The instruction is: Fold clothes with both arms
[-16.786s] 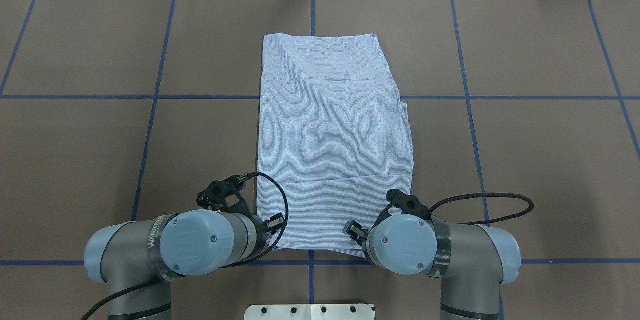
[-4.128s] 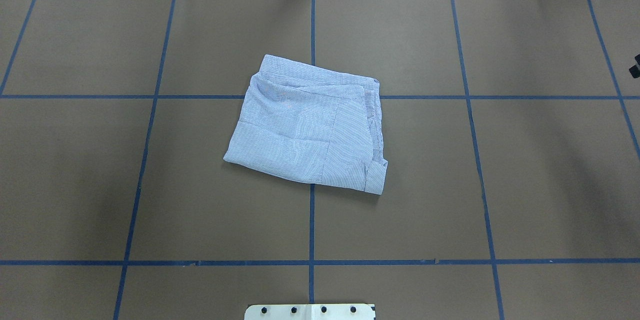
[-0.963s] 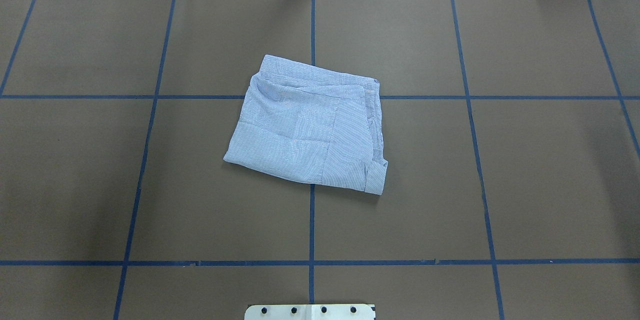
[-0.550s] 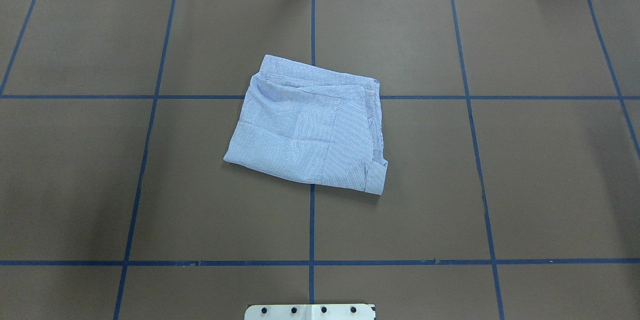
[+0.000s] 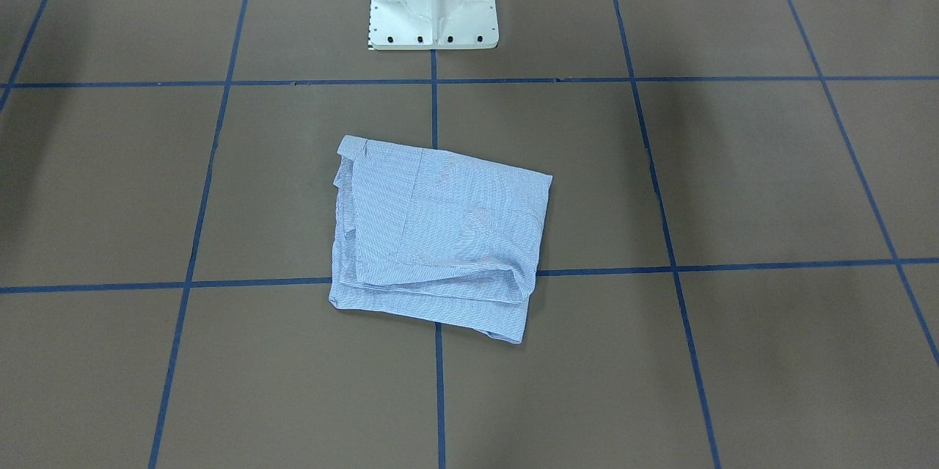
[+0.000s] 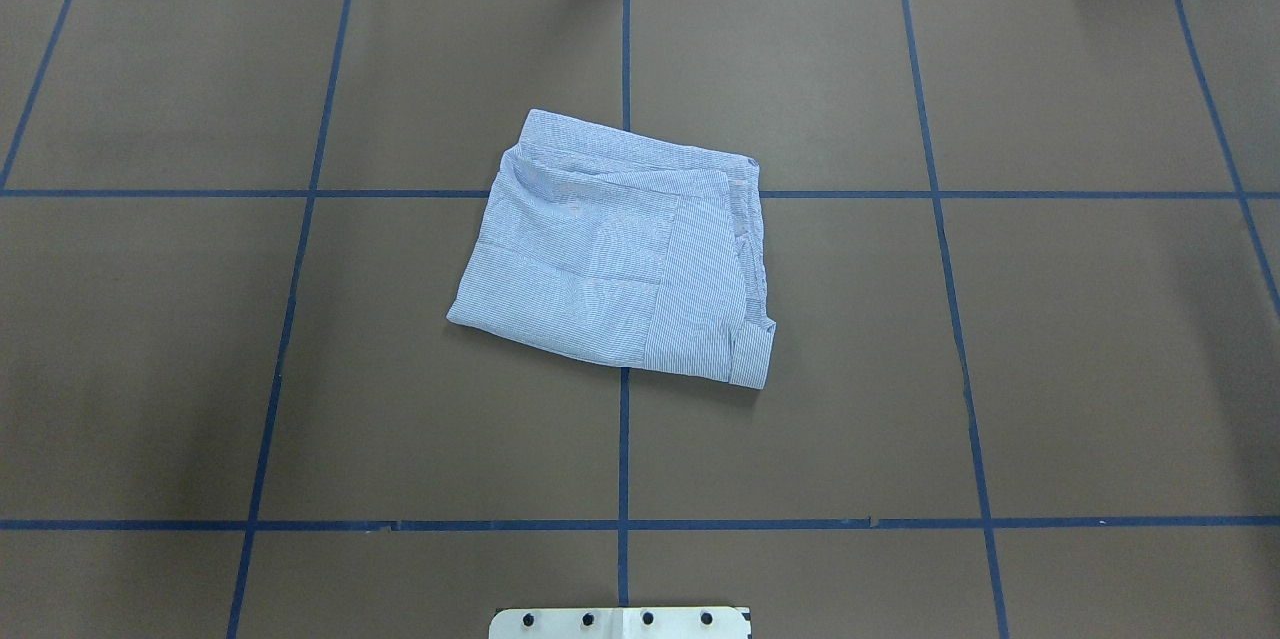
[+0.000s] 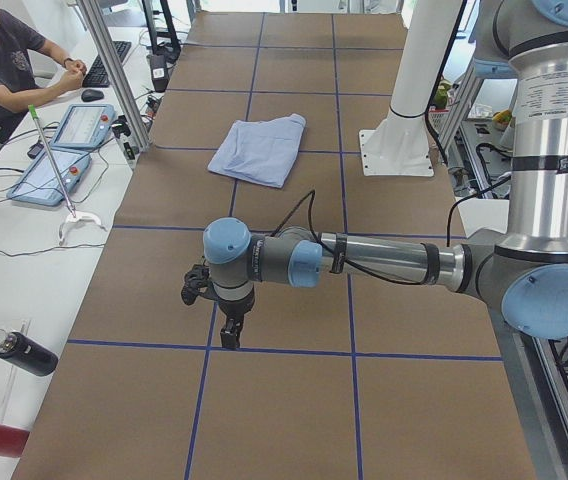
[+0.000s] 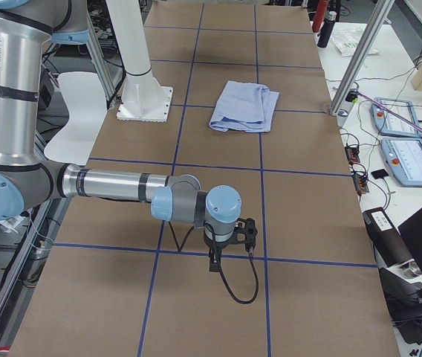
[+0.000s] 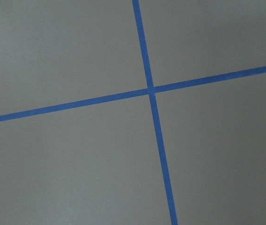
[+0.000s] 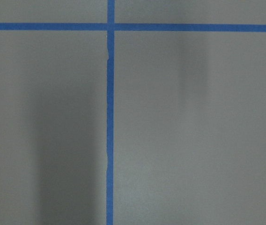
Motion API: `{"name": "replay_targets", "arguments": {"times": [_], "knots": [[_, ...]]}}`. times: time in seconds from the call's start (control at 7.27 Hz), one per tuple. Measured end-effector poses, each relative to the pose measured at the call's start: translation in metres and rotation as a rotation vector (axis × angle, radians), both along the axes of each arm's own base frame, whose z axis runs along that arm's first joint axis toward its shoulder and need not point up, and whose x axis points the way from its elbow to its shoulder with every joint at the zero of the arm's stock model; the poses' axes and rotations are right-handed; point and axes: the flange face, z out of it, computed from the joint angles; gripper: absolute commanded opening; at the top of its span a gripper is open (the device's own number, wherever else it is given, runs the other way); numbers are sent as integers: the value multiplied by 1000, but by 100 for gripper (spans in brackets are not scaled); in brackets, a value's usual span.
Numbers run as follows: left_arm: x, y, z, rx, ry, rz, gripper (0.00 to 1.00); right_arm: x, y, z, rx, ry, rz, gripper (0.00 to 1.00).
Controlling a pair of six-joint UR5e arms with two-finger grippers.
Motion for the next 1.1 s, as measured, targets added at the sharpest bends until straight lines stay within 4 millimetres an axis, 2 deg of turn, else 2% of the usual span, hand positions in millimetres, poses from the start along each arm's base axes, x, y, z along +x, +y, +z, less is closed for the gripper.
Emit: {"name": "replay_targets", "arguments": {"times": [0.83, 1.1], "knots": [[0, 6, 5, -9, 9, 0, 100, -2, -5, -3, 22, -5, 6, 100], [-1, 11, 8, -16, 9, 0, 100, -10, -12, -9, 13, -6, 37, 100]]}}
